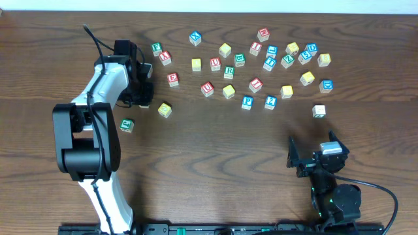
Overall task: Spell out NEURIPS
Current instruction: 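Lower the left gripper and close it on the green N block, then carry the N block toward the open area and set it down, then open the left gripper and move it to the red E block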
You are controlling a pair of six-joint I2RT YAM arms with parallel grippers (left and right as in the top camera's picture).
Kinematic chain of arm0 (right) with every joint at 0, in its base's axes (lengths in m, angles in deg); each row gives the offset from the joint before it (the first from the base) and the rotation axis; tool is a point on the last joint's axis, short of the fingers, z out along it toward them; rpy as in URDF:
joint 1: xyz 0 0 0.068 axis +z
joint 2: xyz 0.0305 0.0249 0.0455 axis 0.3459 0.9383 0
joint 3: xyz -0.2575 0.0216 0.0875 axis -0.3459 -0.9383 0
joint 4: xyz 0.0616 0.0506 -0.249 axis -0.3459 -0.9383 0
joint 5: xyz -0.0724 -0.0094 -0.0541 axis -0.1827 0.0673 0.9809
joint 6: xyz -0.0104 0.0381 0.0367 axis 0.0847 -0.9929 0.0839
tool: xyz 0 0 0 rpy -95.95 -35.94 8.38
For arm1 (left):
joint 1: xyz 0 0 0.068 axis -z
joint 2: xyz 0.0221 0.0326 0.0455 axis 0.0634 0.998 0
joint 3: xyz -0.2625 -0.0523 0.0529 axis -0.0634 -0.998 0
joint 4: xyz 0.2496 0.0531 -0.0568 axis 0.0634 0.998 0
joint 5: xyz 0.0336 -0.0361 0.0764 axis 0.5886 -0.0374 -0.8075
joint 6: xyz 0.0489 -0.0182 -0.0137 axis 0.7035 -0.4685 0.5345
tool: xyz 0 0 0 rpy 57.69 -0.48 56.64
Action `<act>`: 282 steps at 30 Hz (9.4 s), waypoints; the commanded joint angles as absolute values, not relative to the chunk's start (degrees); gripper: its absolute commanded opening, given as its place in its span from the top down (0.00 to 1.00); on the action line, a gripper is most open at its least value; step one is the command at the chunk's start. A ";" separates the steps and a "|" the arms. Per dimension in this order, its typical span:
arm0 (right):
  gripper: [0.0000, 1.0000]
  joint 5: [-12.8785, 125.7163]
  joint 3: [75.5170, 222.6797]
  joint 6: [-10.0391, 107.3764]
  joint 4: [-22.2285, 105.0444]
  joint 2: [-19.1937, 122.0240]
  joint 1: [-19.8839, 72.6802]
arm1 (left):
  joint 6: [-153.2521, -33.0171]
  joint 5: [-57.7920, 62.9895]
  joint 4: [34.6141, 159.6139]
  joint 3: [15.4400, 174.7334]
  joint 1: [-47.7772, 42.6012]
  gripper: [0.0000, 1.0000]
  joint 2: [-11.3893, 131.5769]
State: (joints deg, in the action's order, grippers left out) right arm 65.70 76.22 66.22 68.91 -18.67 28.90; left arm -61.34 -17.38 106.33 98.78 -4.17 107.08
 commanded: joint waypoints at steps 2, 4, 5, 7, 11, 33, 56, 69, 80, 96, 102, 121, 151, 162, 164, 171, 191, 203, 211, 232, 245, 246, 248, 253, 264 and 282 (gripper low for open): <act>0.01 65.78 76.04 66.92 68.81 -18.98 28.31 | -61.23 -16.66 107.00 99.90 -4.15 0.73 107.25; 0.01 65.78 76.04 66.92 68.81 -18.98 28.31 | -61.32 -16.66 107.40 99.90 -4.15 0.73 107.12; 0.01 65.78 76.04 66.92 68.81 -18.98 28.31 | -61.65 -16.66 107.46 99.90 -4.15 0.74 106.88; 0.01 65.78 76.04 66.92 68.81 -18.98 28.31 | -61.67 -16.64 107.53 99.90 -4.15 0.75 106.27; 0.01 65.78 76.04 66.92 68.81 -18.98 28.31 | -62.57 -16.66 107.64 99.90 -4.15 0.75 103.82; 0.01 65.78 76.04 66.92 68.81 -18.98 28.31 | -75.68 -16.59 123.07 99.76 -3.91 0.80 76.19; 0.01 65.78 76.04 66.92 68.81 -18.98 28.31 | -89.01 -22.12 105.02 75.42 17.38 0.87 75.99; 0.01 65.78 76.04 66.92 68.81 -18.98 28.31 | -93.65 -26.58 99.03 68.84 20.35 0.86 76.10; 0.01 65.78 76.04 66.92 68.81 -18.98 28.31 | -93.63 -26.56 95.27 65.23 20.35 0.86 76.21; 0.01 65.78 76.04 66.92 68.81 -18.98 28.31 | -93.19 -26.54 90.83 65.12 20.35 0.87 83.47; 0.01 65.78 76.04 66.92 68.83 -18.98 28.31 | -93.19 -26.56 90.17 65.12 20.35 0.87 83.62; 0.01 65.78 76.04 66.92 68.81 -18.98 28.31 | -92.99 -26.56 89.37 65.12 20.35 0.88 84.54; 0.01 65.81 76.04 66.92 68.83 -18.98 28.31 | -92.97 -26.54 89.37 65.58 20.33 0.56 85.74; 0.01 65.78 76.04 66.92 68.81 -18.98 28.31 | -91.05 -24.39 90.24 67.66 20.33 0.51 84.78; 0.01 65.78 76.04 66.92 68.81 -18.98 28.31 | -91.03 -24.37 90.39 67.87 20.33 0.50 83.93; 0.01 65.81 76.04 66.92 68.81 -18.98 28.31 | -90.35 -24.24 91.97 68.09 20.33 0.48 78.97; 0.01 65.78 76.04 66.92 68.83 -18.98 28.31 | -86.52 -25.03 106.02 81.69 20.20 0.26 61.48; 0.01 65.78 76.04 66.92 68.81 -18.98 28.31 | -89.39 -34.36 108.01 93.64 20.15 0.14 67.65; 0.01 65.78 76.04 66.92 68.81 -18.98 28.31 | -90.98 -37.09 116.45 111.50 18.03 0.14 81.55; 0.01 65.78 76.04 66.92 68.81 -18.98 28.31 | -97.10 -20.88 125.65 126.93 7.59 0.14 106.22; 0.01 65.78 76.04 66.92 68.81 -18.98 28.31 | -95.55 -20.94 125.60 126.82 7.63 0.14 110.48; 0.01 65.78 76.04 66.92 68.81 -18.98 28.31 | -95.29 -20.94 125.60 126.82 7.63 0.14 110.64; 0.01 65.78 76.04 66.92 68.81 -18.98 28.31 | -94.65 -20.94 125.63 126.82 7.63 0.14 110.94; 0.01 65.78 76.04 66.92 68.81 -18.98 28.31 | -93.74 -20.94 125.58 126.76 7.63 0.14 112.47; 0.01 65.78 76.04 66.92 68.83 -18.98 28.31 | -90.54 -20.92 124.45 126.71 7.96 0.14 114.35; 0.01 65.78 76.04 66.92 68.83 -18.98 28.31 | -89.52 -20.90 121.95 126.71 7.96 0.14 118.09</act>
State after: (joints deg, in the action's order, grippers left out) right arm 65.70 76.22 66.24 68.91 -18.67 28.90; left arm -90.19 -20.83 122.02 125.60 7.78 116.01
